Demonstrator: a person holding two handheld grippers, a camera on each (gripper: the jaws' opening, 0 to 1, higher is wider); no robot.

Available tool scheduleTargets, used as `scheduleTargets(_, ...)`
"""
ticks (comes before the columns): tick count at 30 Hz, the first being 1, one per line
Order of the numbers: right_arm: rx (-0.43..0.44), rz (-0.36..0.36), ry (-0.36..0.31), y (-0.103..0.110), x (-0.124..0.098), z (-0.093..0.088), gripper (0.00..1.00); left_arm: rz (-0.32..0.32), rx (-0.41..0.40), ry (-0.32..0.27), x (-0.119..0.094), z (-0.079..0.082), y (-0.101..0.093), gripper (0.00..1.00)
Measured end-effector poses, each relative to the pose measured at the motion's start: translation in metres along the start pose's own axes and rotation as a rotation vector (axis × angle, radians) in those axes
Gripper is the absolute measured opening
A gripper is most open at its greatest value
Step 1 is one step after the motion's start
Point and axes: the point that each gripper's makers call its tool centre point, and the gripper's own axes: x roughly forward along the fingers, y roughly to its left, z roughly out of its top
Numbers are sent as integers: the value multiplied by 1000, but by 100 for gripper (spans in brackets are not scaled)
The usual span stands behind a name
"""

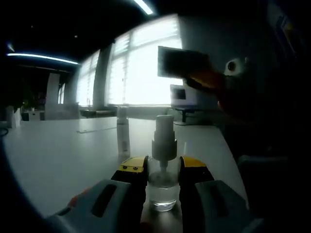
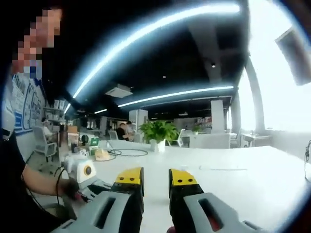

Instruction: Clamp pump bottle remove cover press pump head put on cover

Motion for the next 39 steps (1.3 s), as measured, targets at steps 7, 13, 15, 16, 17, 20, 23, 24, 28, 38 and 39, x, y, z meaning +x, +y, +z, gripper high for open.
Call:
scheduleTargets(7, 71, -56, 23, -4, -9, -11, 13, 0, 3, 2, 0, 0, -1, 16)
scheduleTargets(13, 87, -91, 83, -8, -15, -28, 13, 3, 6, 6, 0, -1, -1, 16)
scheduleTargets(15, 104, -101, 113, -10, -18, -35, 14, 4, 7, 7, 0, -1, -1, 16)
scheduleTargets(16, 118, -105, 131, -10, -20, -39, 15, 4, 8, 7, 0, -1, -1, 16)
scheduleTargets(17, 113, -105, 131, -9, -21, -39, 17, 4, 8, 8, 0, -1, -1, 16)
scheduleTargets(20, 101, -128, 148, -13, -24, -42, 16, 3, 9, 9, 0, -1, -1, 16)
scheduleTargets(23, 114, -143, 160, -17, -26, -45, 16, 3, 11, 10, 0, -1, 0, 16)
scheduleTargets(24, 114, -146, 167, -18, -27, -47, 16, 4, 11, 10, 0, -2, 0, 16)
scheduleTargets(28, 100, -151, 214, -17, -28, -61, 16, 4, 12, 11, 1, -2, -1, 16)
scheduleTargets(38, 109, -181, 259, -23, -32, -77, 16, 6, 17, 14, 1, -2, 0, 16)
scheduleTargets(39, 111, -183, 264, -23, -32, -80, 16, 6, 18, 15, 1, -2, 0, 16)
